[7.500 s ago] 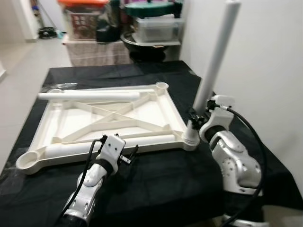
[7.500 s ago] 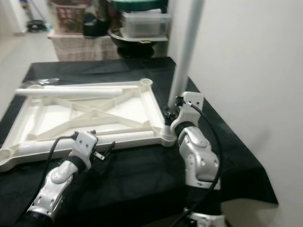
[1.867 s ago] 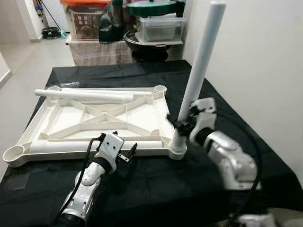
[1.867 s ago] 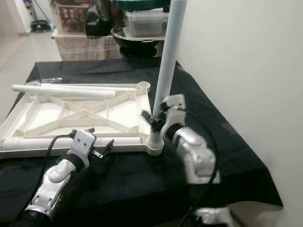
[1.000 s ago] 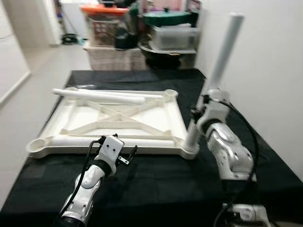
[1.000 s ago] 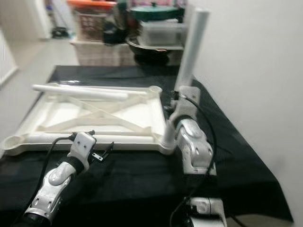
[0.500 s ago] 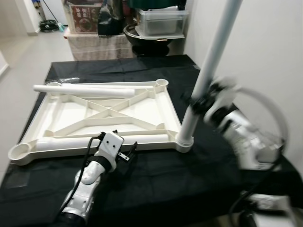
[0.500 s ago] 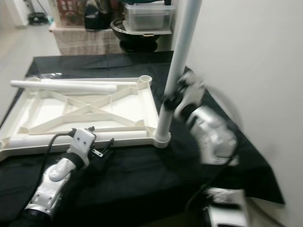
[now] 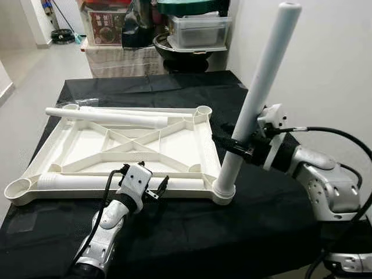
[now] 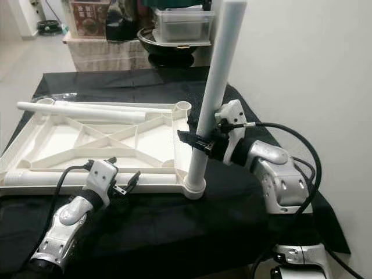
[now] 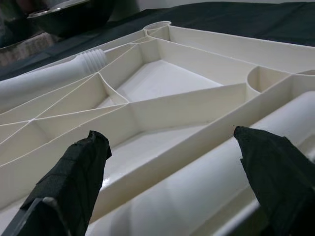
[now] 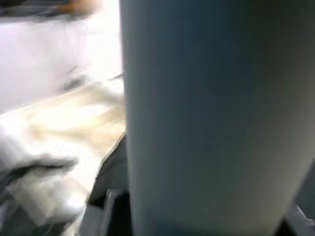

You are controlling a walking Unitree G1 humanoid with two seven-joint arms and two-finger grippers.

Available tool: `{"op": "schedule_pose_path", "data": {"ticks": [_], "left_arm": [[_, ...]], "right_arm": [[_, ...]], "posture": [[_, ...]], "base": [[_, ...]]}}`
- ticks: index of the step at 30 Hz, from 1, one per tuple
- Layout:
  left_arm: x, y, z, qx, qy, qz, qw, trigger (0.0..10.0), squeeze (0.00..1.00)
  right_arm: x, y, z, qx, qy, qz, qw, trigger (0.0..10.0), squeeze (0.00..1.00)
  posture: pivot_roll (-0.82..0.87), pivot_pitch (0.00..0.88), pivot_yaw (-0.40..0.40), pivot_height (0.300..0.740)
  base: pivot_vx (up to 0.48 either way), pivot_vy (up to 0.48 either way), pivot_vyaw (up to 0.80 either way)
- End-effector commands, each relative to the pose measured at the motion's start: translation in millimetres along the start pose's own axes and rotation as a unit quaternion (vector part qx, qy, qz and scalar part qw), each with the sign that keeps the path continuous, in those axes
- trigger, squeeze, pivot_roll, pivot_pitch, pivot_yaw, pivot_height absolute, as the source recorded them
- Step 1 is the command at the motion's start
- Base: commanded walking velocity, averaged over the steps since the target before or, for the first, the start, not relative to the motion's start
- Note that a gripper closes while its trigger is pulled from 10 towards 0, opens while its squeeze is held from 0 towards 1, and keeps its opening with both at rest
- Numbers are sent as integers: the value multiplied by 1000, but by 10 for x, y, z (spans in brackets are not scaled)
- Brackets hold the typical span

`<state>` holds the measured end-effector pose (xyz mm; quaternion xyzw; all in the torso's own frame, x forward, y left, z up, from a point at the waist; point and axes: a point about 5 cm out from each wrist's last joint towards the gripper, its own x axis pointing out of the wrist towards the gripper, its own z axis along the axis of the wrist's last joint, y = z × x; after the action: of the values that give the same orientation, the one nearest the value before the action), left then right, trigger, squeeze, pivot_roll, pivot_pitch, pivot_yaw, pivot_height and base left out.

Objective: Building children table

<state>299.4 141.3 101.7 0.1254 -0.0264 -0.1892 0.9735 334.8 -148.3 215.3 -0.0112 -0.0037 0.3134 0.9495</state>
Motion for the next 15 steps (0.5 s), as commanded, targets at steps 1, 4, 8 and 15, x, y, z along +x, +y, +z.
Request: {"op": "schedule_pose_path", "data": {"ticks": [1,4,8,15], "left_arm": [[-25,-14,-43,-1,12,-5,1000,10000,0],[-24,-9,-42,0,12,-5,1000,10000,0],[-3,-39,-27,-1,9,-11,1000,10000,0],[0,-33,-32,-1,10,-10,1000,10000,0]], "right_arm": [[-21,-226,-533,35,134,-246,959,0,0],[-97,-289,-634,68,144,-336,928,0,0],[-306,-251,-742,77,153,-448,878,0,0],[-201,-263,-497,95,94,-416,900,10000,0]], "posture": [[6,0,-60,740],[6,0,-60,740],[2,0,-54,740],[-3,0,-51,740]], "base": [[0,0,0],[0,0,0],[0,0,0],[0,0,0]]}}
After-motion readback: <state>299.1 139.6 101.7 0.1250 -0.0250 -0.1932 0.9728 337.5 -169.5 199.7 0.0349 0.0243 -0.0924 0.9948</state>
